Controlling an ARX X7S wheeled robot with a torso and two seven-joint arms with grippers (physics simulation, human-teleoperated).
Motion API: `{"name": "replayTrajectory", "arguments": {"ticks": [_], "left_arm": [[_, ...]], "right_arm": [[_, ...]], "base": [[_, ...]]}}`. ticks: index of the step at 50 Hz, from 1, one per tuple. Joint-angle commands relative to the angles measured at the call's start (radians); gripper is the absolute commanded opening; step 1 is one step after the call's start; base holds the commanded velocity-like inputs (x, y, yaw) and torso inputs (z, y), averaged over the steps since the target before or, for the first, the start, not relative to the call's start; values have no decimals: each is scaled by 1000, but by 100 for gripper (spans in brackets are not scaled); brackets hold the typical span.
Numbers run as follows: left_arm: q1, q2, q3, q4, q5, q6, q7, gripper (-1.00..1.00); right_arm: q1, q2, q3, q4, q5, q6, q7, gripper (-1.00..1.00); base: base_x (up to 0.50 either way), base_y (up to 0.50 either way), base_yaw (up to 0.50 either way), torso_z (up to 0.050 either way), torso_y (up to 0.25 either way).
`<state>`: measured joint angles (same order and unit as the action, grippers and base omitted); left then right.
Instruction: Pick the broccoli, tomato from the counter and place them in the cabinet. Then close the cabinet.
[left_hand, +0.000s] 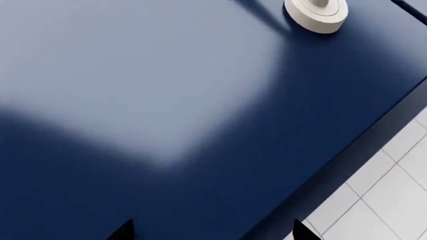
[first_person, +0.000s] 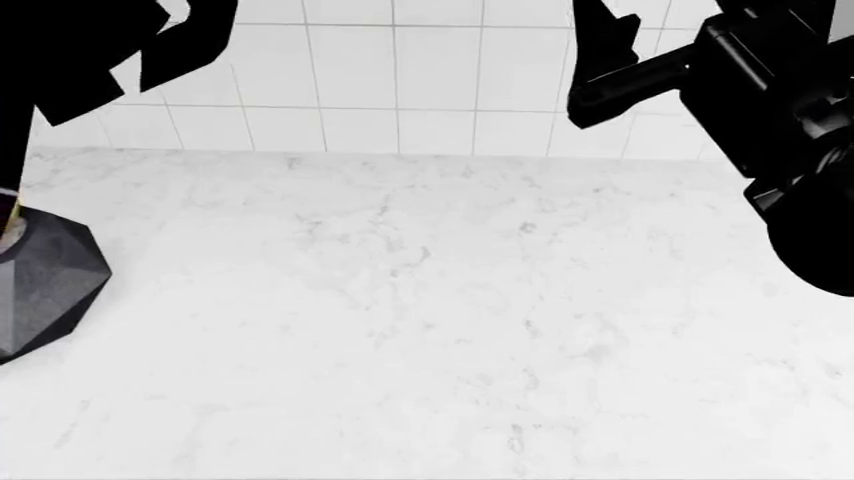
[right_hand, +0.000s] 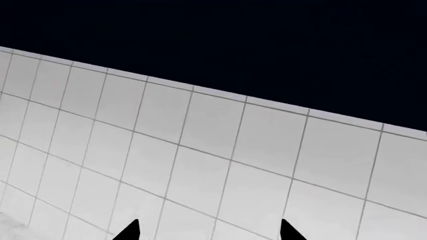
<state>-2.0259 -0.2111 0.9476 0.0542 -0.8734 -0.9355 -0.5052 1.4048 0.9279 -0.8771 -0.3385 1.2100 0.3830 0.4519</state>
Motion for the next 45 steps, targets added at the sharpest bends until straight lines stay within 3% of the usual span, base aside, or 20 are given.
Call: {"name": "replayTrajectory", "arguments": {"ticks": [1, 13, 32, 45], "left_arm": [[60, 39, 61, -4, -210, 60, 52, 100], [52, 57, 89, -47, -189, 59, 73, 100], [14, 83, 236, -70, -103, 5, 119, 100], [164, -46, 257, 113, -96, 42, 15, 100]], "right_arm": [[-44, -5, -9, 0, -12, -28, 1, 100], [-76, -13, -13, 19, -26, -54, -9, 100], [-104, -9, -10, 25, -33, -76, -16, 100], [-115, -8, -11, 23, -37, -79, -10, 100]], "base": [[0, -3, -4, 0, 0], [3, -2, -4, 0, 0], [4, -2, -3, 0, 0], [4, -1, -3, 0, 0]]}}
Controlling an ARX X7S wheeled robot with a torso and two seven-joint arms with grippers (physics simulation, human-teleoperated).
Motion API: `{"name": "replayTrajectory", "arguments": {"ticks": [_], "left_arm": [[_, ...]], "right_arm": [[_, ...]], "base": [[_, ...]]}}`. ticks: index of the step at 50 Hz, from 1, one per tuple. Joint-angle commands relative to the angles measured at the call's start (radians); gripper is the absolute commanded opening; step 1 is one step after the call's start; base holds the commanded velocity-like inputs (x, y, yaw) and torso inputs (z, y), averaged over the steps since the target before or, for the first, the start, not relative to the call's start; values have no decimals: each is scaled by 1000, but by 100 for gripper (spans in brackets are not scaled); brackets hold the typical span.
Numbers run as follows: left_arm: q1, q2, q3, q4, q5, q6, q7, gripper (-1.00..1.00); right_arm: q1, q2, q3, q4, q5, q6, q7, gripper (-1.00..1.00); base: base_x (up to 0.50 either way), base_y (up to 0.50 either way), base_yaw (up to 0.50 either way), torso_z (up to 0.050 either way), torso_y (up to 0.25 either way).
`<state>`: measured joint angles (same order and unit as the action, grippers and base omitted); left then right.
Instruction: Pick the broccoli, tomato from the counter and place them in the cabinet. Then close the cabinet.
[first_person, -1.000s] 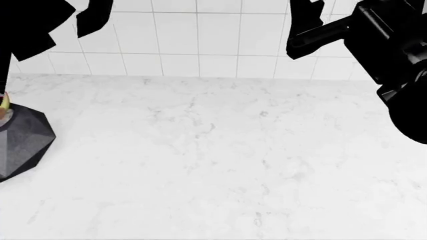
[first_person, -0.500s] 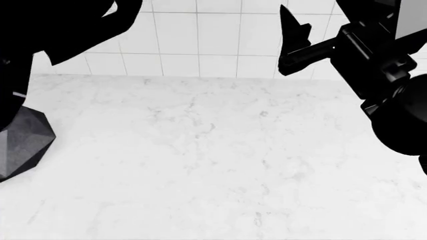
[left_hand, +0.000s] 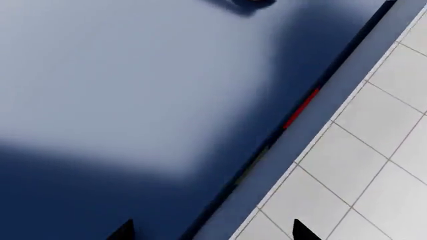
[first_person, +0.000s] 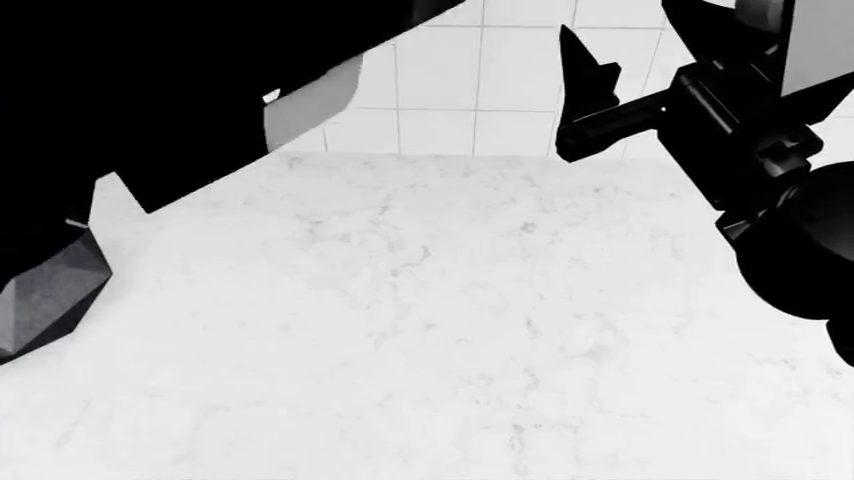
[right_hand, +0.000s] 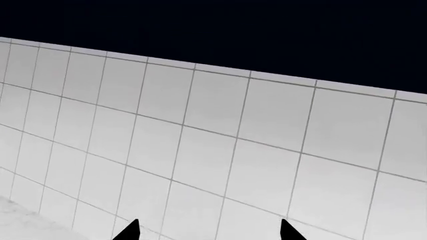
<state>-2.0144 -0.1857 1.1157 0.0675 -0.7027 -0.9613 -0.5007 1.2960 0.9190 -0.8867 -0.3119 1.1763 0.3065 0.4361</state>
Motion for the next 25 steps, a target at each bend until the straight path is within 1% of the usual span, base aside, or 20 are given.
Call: {"name": "replayTrajectory", "arguments": {"ticks": [1, 6, 14, 25], "left_arm": [[160, -84, 86, 116, -268, 73, 4, 100], [208, -164, 73, 213, -272, 99, -31, 100], [308, -329, 18, 417, -299, 157, -132, 100], [473, -490, 4, 555, -252, 277, -202, 100]], "right_arm": [[-6, -1, -2, -3, -4, -1, 6, 100], [3, -15, -7, 4, -9, 10, 5, 100], [19, -19, -9, -2, -7, 30, 11, 100], [14, -12, -10, -6, -10, 33, 13, 100]], "base": [[0, 0, 0, 0, 0], [0, 0, 0, 0, 0], [0, 0, 0, 0, 0], [0, 0, 0, 0, 0]]}}
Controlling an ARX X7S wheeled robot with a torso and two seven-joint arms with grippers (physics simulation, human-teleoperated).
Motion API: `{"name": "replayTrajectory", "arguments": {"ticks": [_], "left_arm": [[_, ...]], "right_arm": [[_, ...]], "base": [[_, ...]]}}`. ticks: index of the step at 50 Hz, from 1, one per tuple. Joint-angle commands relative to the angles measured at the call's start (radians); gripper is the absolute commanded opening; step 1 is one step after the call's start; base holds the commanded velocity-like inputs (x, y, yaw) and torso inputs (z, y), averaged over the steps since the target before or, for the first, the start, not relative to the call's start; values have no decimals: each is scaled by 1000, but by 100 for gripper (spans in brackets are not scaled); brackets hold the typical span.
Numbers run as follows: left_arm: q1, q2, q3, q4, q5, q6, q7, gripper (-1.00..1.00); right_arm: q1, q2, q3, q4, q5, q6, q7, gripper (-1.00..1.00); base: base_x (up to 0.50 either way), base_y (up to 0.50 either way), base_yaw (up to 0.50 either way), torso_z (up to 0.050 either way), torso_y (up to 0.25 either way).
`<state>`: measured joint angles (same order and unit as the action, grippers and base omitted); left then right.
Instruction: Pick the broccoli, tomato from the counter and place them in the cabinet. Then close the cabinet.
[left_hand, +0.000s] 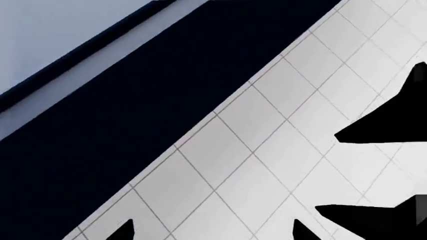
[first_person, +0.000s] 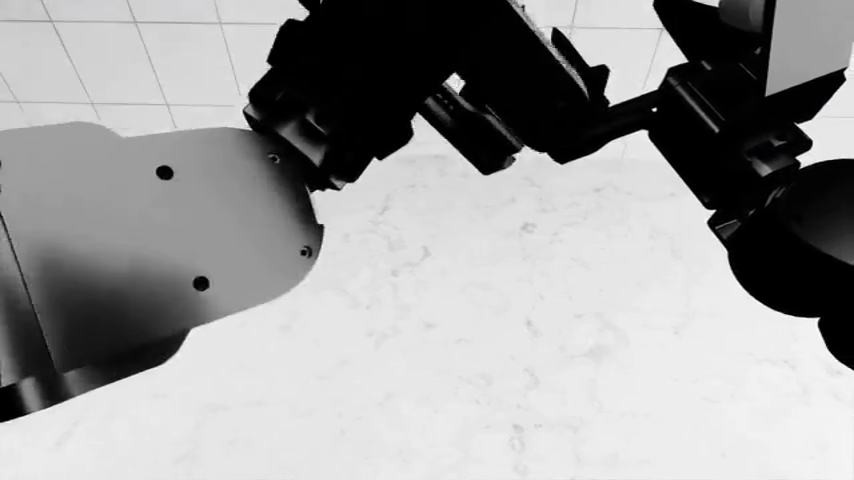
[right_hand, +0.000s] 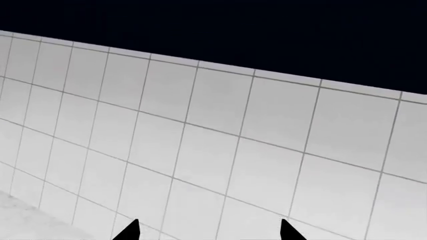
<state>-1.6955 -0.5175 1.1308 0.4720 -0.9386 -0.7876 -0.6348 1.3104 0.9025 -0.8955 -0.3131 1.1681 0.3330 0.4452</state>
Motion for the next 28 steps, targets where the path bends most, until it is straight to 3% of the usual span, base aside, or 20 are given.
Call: {"name": "replayTrajectory", "arguments": {"ticks": [1, 15, 28], "left_arm": [[167, -175, -18, 156, -11, 118, -76, 100], [345, -380, -75, 173, 37, 313, -100, 100], [463, -445, -48, 182, 123, 420, -98, 100]], "right_arm": [[-1, 6, -1, -6, -2, 7, 4, 100], [-25, 29, -2, -12, -8, 3, 12, 100], [-56, 77, 8, -62, 1, -12, 34, 100]], "base": [[0, 0, 0, 0, 0], [0, 0, 0, 0, 0], [0, 0, 0, 0, 0]]}}
